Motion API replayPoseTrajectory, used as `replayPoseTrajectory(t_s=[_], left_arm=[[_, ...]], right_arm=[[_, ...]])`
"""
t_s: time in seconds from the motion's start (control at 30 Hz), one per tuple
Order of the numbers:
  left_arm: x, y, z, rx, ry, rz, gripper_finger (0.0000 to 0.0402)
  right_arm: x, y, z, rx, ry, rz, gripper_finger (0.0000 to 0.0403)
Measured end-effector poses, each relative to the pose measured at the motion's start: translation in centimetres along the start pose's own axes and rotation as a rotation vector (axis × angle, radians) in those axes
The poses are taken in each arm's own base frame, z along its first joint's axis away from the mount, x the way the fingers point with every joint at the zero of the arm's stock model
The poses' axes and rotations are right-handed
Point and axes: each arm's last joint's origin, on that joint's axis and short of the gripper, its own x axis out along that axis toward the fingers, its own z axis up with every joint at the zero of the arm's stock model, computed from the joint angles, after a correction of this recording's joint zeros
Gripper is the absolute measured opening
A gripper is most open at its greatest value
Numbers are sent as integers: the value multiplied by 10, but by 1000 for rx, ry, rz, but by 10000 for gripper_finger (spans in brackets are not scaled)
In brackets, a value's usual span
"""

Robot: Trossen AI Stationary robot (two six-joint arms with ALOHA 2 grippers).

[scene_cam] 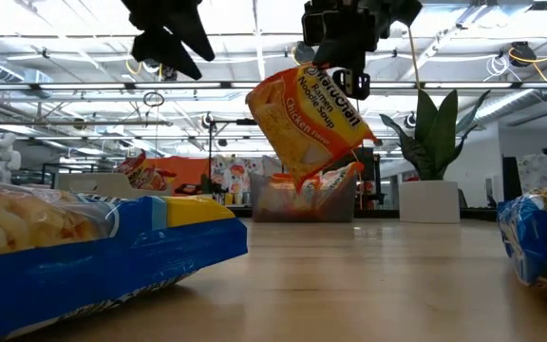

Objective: Sort Maruchan noodles
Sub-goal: Put the orange noodle pack into the black bin

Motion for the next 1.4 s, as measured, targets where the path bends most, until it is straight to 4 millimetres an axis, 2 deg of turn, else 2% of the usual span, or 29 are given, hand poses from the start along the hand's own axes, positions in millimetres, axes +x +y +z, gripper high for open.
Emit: replayPoseTrajectory(t_s=[0.23, 0.4, 0.57, 0.8, 0.93, 1.1, 1.4], left_arm=[[6, 15, 14, 176, -36, 5, 246], [8, 23, 23, 165, -68, -18, 246], [6, 13, 32, 170, -203, -42, 246], [19, -1, 41, 133, -272, -151, 246], [34, -5, 38, 155, -240, -184, 246], [42, -10, 37, 152, -229, -206, 246], [46, -17, 27, 205, -178, -189, 246]], right_arm=[[-5, -7, 4, 5, -23, -18, 0], [-6, -6, 9, -12, -66, 6, 0], [-6, -2, 11, -39, -49, 111, 0], [-3, 2, 8, -47, -31, 116, 0], [-3, 3, 8, -82, -38, 118, 0], [-3, 3, 9, -73, -45, 120, 0], [-3, 3, 9, -27, -41, 122, 0]])
